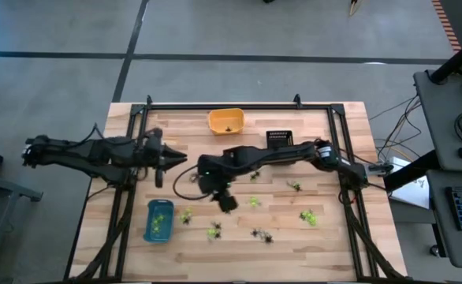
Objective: Sort Halloween decoration
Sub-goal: Put the white skull toy into the black bin
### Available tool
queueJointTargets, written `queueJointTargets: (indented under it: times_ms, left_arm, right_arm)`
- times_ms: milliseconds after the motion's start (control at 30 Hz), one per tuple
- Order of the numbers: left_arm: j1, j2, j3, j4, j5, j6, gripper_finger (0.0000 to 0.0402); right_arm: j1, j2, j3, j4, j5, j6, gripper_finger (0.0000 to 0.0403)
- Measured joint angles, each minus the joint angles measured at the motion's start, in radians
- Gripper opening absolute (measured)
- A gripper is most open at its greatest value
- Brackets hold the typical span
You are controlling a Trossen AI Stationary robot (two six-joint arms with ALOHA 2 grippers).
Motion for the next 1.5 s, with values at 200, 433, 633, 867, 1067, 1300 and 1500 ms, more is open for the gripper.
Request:
queueJointTargets:
  times_ms: [200, 433, 633, 867, 1067, 1300, 1500]
  left_arm:
    - [0.0, 0.162, 0.001, -0.073, 0.002, -0.145, 0.0043]
    - [0.0, 0.354, 0.016, -0.244, 0.003, -0.337, 0.0043]
    - [0.001, 0.5, 0.02, -0.279, 0.055, -0.435, 0.0043]
    - [0.016, 0.669, 0.091, -0.288, 0.057, -0.488, 0.0043]
    - [0.02, 0.814, 0.217, -0.355, 0.044, -0.383, 0.0043]
    - [0.046, 0.971, 0.329, -0.529, -0.021, -0.376, 0.0043]
    - [0.07, 1.022, 0.327, -0.537, -0.023, -0.365, 0.0043]
  right_arm:
    - [0.0, -0.109, -0.133, -0.176, -0.002, 0.071, 0.0123]
    - [0.0, -0.306, -0.407, -0.12, -0.002, 0.173, 0.0123]
    - [0.0, -0.514, -0.646, 0.076, -0.002, 0.276, 0.0123]
    - [0.0, -0.704, -0.844, 0.3, 0.066, 0.359, 0.0123]
    - [0.0, -0.777, -0.912, 0.334, 0.122, 0.412, 0.0123]
    - [0.007, -0.784, -0.935, 0.334, 0.129, 0.422, 0.0123]
    - [0.007, -0.783, -0.952, 0.336, 0.13, 0.426, 0.0123]
